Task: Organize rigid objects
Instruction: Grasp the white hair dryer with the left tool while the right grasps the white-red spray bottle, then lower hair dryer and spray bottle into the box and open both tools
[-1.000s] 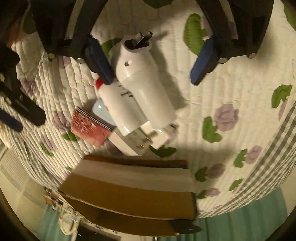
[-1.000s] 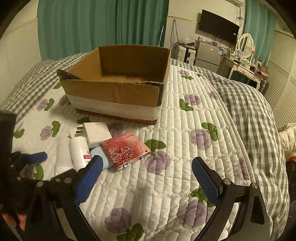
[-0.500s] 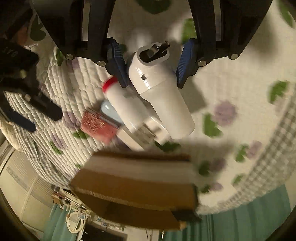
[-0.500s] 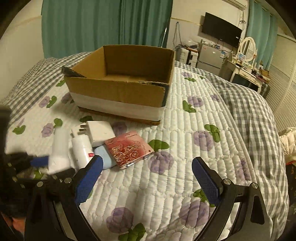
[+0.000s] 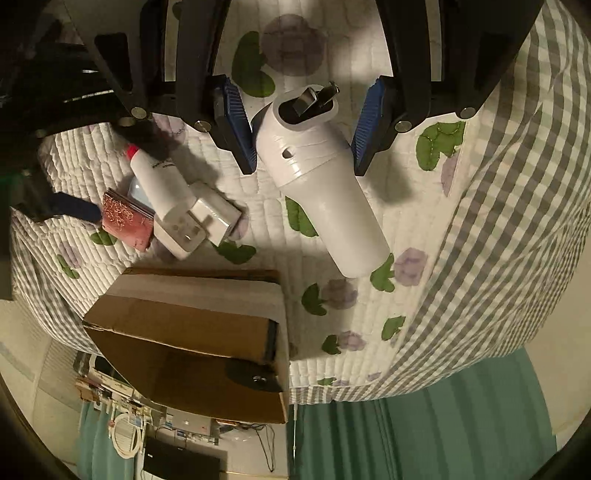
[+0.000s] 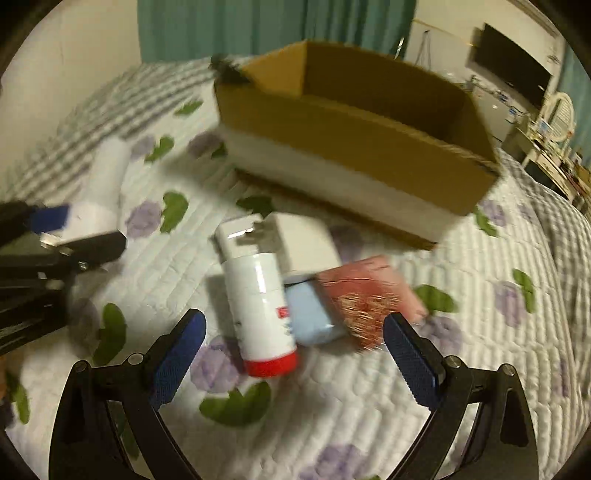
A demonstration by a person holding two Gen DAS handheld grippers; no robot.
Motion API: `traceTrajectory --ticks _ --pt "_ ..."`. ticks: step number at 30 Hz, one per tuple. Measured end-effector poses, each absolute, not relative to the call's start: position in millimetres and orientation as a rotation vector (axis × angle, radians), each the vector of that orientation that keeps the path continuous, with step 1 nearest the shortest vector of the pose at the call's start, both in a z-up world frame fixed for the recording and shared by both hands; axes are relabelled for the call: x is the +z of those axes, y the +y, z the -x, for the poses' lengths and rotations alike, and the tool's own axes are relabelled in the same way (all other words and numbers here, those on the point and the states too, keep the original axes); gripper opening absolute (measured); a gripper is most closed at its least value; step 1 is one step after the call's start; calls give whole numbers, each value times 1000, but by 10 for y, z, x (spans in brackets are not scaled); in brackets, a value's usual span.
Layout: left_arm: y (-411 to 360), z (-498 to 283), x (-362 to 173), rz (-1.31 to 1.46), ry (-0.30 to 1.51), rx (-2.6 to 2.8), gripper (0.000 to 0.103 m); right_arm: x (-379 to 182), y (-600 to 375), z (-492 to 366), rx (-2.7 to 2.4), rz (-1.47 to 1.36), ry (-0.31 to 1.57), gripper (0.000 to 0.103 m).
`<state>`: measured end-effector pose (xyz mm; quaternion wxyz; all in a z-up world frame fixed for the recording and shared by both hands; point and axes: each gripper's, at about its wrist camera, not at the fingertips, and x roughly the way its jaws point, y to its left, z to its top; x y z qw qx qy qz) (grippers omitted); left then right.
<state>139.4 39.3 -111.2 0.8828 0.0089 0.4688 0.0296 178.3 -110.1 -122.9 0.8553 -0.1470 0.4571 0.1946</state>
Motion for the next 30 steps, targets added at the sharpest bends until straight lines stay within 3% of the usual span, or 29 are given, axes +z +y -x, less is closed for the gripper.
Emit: traceTrajectory --ticks 2,4,6,9,15,30 --pt "387 -1399 -1126 -13 977 61 53 -1304 -1023 -1821 396 335 965 93" --pt "382 -1398 -1117 -10 973 60 53 -1357 -962 -1854 387 350 969 79" --pt "364 -1375 -1094 -7 967 58 53 -1383 -929 -1857 368 363 954 73" --pt "347 -1361 -1062 -5 965 58 53 -1386 -900 -1846 426 345 956 37" --pt "282 -1302 -824 -11 914 51 53 -1154 -988 -1755 437 291 910 36" --pt "-266 -1942 170 -77 720 -75 53 564 -1798 -2311 399 136 720 36"
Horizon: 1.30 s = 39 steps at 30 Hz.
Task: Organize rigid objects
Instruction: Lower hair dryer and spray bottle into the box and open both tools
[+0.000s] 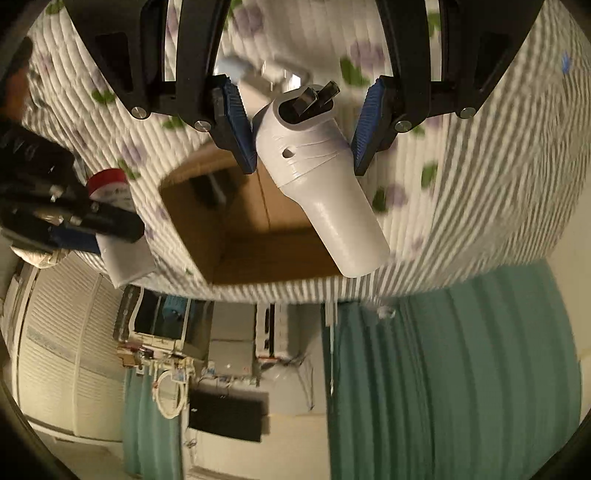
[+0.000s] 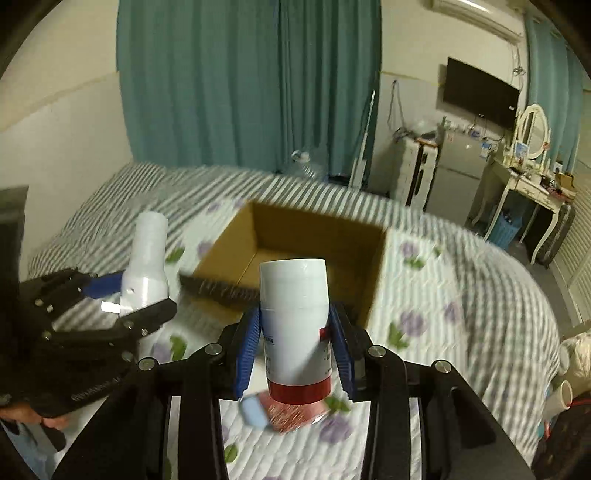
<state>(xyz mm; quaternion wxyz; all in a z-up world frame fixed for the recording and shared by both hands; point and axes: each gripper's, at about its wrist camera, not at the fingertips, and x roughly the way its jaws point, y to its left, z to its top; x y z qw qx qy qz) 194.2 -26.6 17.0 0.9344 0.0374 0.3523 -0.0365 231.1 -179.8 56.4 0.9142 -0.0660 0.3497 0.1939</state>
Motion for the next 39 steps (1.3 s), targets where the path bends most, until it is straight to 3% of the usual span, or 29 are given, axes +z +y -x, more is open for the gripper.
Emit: traceTrajectory --ticks 7,23,26,28,39 --pt "-411 -2637 44 -89 737 -89 53 660 -1913 -2821 367 143 712 36" --pt "-535 -3399 -613 -161 828 -49 53 41 -1962 -3470 377 107 776 36" --pt "-507 -3414 -608 -138 818 -37 58 0 -1969 -3500 375 106 781 36" --pt "-469 -3416 -575 -129 814 -3 78 -7 -1967 -3503 374 103 782 36" --pt "-235 -3230 -144 -101 733 21 79 -12 -1839 -3638 364 85 793 36"
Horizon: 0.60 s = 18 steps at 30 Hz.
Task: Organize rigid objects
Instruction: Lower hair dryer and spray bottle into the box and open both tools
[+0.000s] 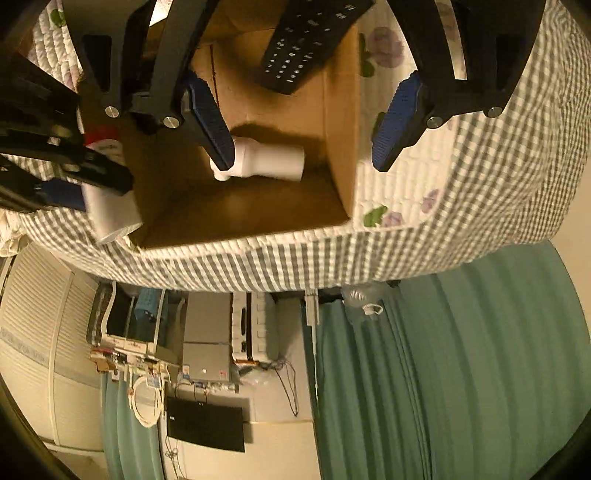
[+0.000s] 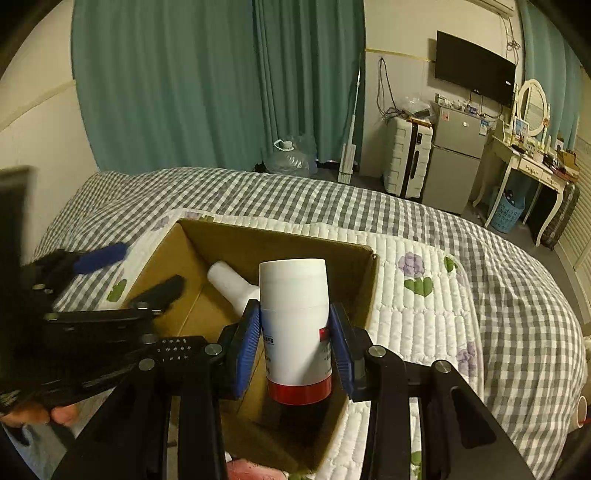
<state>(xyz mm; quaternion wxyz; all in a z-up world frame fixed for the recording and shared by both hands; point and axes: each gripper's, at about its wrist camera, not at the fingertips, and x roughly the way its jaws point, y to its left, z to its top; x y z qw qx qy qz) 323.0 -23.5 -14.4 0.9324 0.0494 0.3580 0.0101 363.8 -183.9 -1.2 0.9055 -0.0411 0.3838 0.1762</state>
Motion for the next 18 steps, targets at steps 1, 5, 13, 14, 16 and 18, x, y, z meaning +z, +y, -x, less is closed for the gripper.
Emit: traceTrajectory --ticks 1,5,13,14,16,18 --pt "-196 -3206 -102 -101 722 25 79 -41 -1822 -3682 357 80 799 36" --pt "-137 -3144 -52 -105 704 45 79 -142 -1722 -3852 339 76 826 37" --pt "-18 -3008 15 -65 692 50 79 -223 -1699 -3960 326 8 851 59" --pt "1 -2966 44 -52 690 51 79 -188 -1724 -3922 317 -1 839 64" --pt "43 -2891 92 -34 685 59 87 -63 -1796 -3799 298 6 807 68" --pt "85 -2758 174 -24 670 69 92 59 -1820 -3683 281 36 790 68"
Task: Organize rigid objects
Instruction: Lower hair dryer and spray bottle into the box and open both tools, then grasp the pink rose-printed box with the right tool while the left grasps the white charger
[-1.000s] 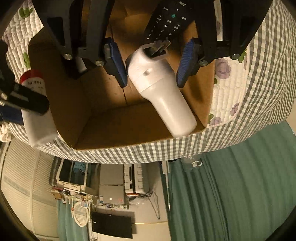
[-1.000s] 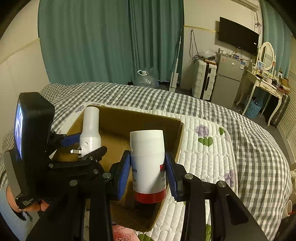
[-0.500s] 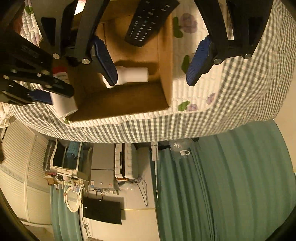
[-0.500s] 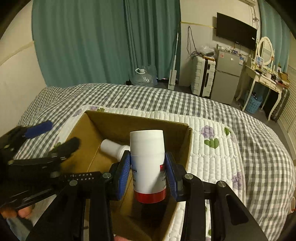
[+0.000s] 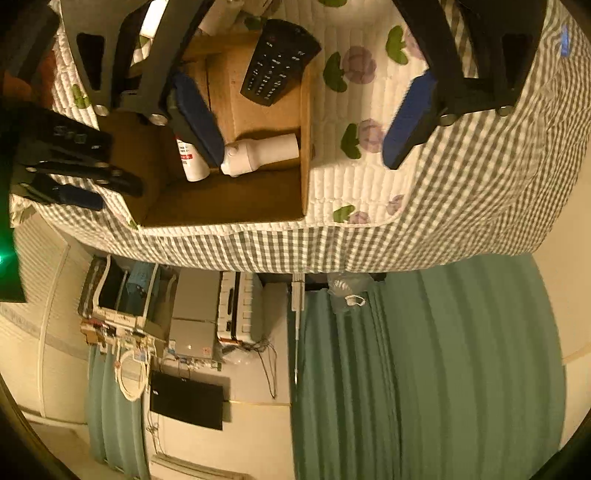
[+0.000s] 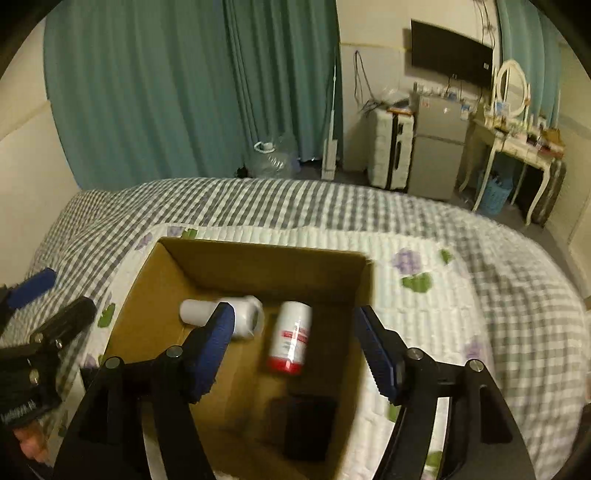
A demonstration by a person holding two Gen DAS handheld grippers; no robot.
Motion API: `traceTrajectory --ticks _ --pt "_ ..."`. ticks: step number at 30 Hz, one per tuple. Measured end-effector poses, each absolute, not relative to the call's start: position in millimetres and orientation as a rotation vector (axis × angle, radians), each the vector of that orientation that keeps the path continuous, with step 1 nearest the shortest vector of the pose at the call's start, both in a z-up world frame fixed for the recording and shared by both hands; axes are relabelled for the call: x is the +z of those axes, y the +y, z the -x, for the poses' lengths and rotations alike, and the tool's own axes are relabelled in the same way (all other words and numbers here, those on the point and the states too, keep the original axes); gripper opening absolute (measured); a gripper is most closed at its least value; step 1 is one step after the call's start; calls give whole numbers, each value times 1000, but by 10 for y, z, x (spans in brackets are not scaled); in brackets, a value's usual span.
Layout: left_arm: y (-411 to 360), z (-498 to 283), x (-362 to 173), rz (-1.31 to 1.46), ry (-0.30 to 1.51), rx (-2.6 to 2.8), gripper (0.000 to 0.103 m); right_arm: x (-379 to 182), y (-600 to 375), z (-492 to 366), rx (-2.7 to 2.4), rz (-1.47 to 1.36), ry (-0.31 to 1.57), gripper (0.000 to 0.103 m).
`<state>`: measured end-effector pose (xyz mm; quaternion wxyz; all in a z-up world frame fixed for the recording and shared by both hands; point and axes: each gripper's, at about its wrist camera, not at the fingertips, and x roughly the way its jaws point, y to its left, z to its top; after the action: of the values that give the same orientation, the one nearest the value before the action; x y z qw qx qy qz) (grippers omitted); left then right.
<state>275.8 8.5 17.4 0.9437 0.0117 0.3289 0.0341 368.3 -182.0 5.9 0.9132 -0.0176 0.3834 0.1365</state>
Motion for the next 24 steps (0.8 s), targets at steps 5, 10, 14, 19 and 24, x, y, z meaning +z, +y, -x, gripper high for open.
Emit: traceTrajectory --ticks 5,10,14,19,24 --pt "113 -2333 375 -27 647 64 103 509 -1908 -3157 247 118 697 82" --pt "95 -1863 563 -41 612 74 103 895 -1973 -2539 222 177 636 93" --pt "51 -1540 602 -46 608 59 103 981 -2019 -2148 227 174 634 98" --pt "-13 -1306 414 -30 638 42 103 756 -1997 -1846 232 187 677 100" --pt "-82 -1315 -100 -60 716 57 103 152 -1958 -1838 254 155 803 100"
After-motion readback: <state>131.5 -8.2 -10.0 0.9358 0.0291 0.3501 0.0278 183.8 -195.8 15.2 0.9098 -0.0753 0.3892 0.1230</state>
